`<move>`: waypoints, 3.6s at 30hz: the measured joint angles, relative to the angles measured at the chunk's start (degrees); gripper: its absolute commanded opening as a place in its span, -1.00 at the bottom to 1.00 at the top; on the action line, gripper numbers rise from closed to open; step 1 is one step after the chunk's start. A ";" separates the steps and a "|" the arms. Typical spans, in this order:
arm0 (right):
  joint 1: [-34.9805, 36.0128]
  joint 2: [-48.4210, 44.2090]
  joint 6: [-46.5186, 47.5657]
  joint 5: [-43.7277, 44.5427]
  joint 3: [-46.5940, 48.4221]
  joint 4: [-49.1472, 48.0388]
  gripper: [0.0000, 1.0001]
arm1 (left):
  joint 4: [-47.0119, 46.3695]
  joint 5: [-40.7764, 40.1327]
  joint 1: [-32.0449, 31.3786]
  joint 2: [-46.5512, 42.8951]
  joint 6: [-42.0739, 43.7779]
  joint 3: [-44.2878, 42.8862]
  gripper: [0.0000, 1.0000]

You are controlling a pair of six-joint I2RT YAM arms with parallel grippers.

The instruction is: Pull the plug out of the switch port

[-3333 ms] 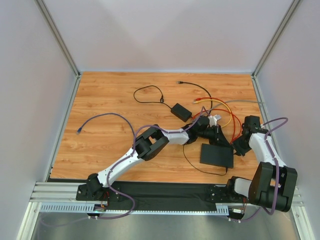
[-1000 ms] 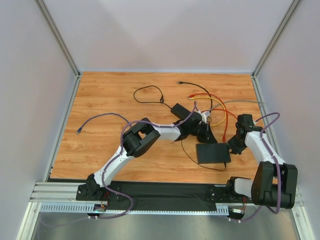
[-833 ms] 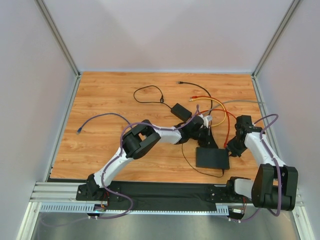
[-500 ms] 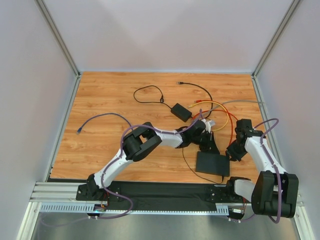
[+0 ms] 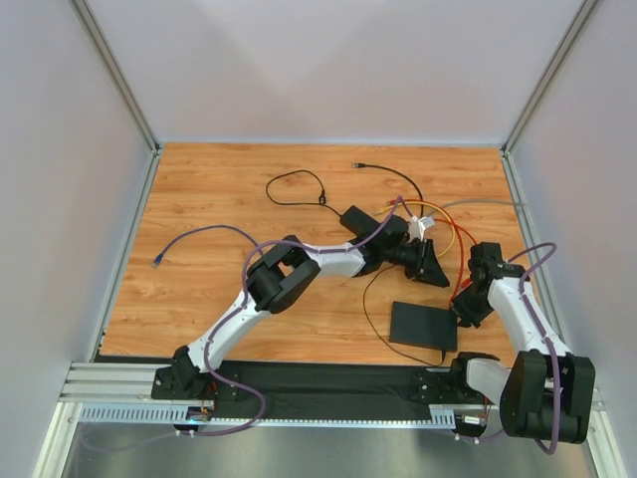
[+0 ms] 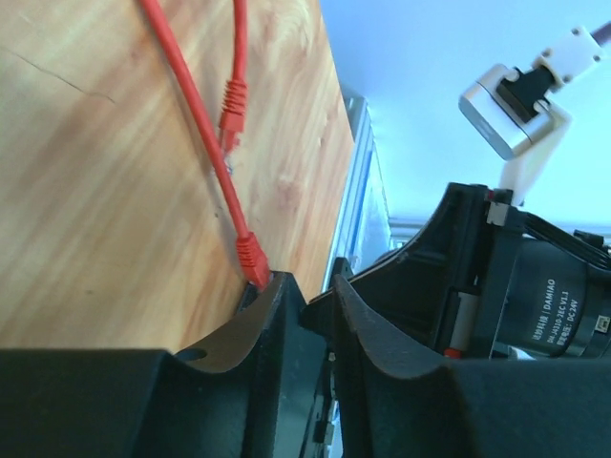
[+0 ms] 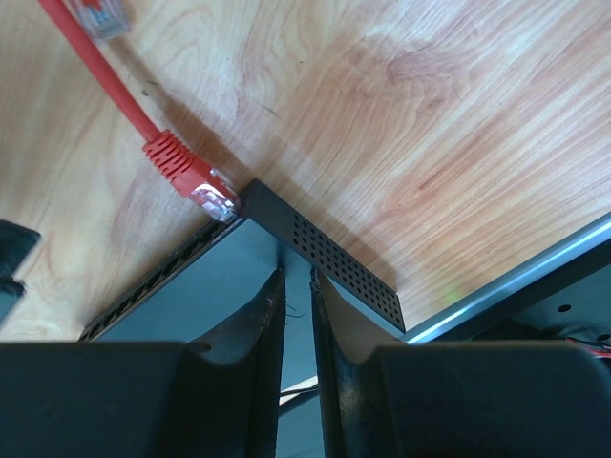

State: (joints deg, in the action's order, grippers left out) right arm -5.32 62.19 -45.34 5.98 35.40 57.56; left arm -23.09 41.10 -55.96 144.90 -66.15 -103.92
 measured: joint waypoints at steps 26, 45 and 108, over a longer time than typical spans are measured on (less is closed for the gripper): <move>0.00 2.27 -0.31 -0.04 0.44 0.31 -0.63 | 8.72 1.81 -3.08 4.70 2.25 -5.35 -0.06; 0.00 2.19 -0.33 0.02 0.44 0.33 -0.64 | 12.11 2.86 -3.67 7.69 2.27 -10.64 -0.18; 0.00 -2.93 1.01 -0.44 -0.90 -2.91 -0.46 | 23.02 -6.51 8.70 1.81 23.85 -10.60 -0.18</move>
State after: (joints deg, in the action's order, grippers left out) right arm -5.32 59.27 -44.34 5.54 34.50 54.65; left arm -0.08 34.59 -47.27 146.71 -42.30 -114.52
